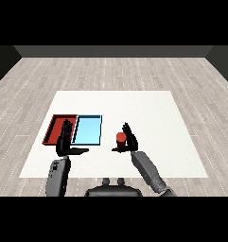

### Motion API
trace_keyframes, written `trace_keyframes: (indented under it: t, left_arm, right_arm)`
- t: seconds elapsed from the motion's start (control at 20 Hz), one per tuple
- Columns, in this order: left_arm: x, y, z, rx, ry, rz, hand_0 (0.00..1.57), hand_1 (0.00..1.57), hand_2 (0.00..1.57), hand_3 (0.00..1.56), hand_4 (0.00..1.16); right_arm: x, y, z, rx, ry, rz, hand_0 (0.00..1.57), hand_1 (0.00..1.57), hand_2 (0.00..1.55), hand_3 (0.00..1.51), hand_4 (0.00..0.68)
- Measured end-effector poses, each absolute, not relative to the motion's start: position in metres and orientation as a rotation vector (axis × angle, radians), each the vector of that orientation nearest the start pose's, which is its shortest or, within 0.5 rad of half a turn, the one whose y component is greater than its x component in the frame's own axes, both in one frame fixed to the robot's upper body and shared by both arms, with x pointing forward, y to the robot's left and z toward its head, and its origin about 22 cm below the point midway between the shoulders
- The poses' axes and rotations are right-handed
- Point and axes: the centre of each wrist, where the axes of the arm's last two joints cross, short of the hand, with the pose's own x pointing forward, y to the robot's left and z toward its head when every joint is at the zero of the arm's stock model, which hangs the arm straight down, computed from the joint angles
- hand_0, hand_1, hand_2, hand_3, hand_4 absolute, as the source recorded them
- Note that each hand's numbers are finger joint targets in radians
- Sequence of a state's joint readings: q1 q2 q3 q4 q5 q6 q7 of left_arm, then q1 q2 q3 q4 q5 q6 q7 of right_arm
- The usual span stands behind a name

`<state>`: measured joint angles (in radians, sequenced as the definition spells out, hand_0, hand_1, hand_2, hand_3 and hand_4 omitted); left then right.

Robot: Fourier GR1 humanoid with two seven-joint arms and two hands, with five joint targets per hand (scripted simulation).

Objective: Pick the red can and put it in the red box

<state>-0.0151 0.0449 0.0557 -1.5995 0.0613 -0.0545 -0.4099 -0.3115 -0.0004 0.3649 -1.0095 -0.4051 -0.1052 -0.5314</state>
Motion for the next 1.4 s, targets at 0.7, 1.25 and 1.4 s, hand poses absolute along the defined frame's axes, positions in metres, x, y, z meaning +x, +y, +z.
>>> trace_keyframes:
  t: [0.7, 1.25, 1.4]
  left_arm:
    - [0.248, 0.256, 0.013, -0.01, -2.028, -0.011, 0.0, 0.0, 0.0, 0.0, 0.0]
    - [0.251, 0.251, 0.014, -0.004, -2.037, -0.001, 0.0, 0.0, 0.0, 0.0, 0.0]
    - [0.246, 0.25, 0.01, 0.007, -2.041, -0.007, 0.0, 0.0, 0.0, 0.0, 0.0]
  right_arm:
    - [0.294, -0.114, -0.056, 0.121, -1.603, 0.007, 1.57, 1.57, 1.49, 1.43, 0.568]
    - [0.297, -0.119, -0.054, 0.068, -1.572, 0.008, 1.57, 1.57, 1.49, 1.43, 0.582]
    - [0.298, -0.121, -0.052, 0.063, -1.574, 0.009, 1.57, 1.57, 1.49, 1.42, 0.603]
